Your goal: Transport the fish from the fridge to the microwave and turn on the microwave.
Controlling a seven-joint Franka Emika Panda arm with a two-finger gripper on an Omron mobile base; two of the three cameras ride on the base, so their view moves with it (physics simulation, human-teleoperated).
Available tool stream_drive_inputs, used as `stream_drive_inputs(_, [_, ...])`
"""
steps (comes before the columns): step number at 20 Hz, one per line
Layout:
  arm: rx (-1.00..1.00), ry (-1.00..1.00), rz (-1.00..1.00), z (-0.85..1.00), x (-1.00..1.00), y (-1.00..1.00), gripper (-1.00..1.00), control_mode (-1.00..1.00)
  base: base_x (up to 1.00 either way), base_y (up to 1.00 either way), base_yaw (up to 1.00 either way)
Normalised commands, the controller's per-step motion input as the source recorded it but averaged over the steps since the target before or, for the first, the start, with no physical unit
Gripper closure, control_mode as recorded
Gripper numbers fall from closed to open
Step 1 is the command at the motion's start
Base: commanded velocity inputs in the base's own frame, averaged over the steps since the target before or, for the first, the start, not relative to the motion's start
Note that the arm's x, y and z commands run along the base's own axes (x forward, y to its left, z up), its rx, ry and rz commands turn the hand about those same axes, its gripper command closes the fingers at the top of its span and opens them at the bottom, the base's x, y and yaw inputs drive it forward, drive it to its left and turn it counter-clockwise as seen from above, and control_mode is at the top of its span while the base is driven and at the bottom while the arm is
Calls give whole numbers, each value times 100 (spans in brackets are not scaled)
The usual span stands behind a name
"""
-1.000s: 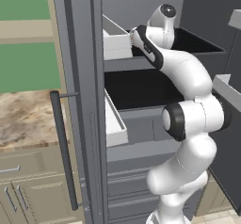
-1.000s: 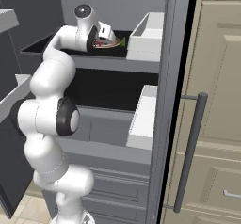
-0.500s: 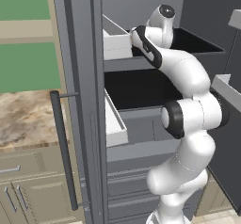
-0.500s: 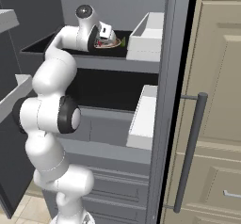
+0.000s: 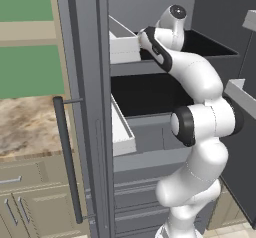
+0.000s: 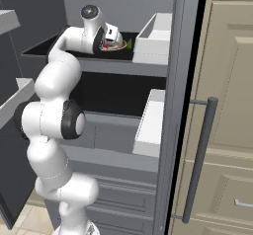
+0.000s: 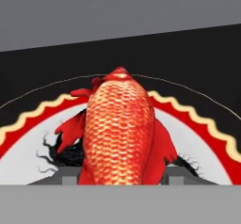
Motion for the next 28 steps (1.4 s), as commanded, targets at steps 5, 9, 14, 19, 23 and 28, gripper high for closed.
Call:
stream_drive_inputs(5, [4,0,0,-3,0,0,100,-100,0,0,0])
stream_drive_inputs(9, [4,-6,0,4,0,0,100,-100,0,0,0])
stream_drive_inputs(14, [5,-26,0,14,-10,0,100,-100,0,0,0])
stream_drive_inputs(19, [5,-28,0,14,-30,0,100,-100,0,0,0])
stream_drive_inputs(23, [7,-21,1,28,-51,0,100,-100,0,0,0])
stream_drive_inputs(28, [10,-16,0,37,-58,0,100,-100,0,0,0])
